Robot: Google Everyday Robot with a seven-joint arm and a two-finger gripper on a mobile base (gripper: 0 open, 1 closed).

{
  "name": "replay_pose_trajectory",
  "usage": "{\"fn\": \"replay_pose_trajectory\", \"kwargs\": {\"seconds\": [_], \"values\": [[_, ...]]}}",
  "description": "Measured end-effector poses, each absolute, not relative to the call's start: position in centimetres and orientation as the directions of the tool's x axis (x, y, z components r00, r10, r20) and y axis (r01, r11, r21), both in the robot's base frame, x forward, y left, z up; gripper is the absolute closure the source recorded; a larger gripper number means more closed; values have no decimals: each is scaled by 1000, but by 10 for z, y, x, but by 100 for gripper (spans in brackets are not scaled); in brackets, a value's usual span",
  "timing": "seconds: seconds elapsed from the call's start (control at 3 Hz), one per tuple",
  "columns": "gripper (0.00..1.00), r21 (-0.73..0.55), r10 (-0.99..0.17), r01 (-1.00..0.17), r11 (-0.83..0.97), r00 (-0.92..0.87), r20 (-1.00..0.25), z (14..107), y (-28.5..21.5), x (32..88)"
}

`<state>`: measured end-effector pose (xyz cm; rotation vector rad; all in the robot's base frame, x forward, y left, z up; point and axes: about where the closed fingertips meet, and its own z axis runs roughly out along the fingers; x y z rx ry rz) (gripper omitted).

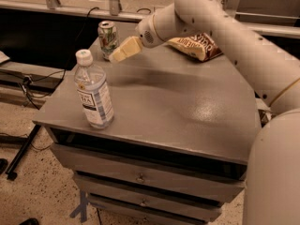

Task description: Knock 7up can over

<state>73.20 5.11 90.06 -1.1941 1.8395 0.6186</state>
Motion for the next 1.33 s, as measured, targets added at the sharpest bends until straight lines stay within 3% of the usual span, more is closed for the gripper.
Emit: {"fn": "replay_pose_trajectory", "kwargs": {"seconds": [0.67, 1.33], "values": [[0, 17, -309, -910, 414, -158, -938, 899, 103, 775], [41, 33, -223, -909, 416, -137, -965, 901, 123, 786]]}}
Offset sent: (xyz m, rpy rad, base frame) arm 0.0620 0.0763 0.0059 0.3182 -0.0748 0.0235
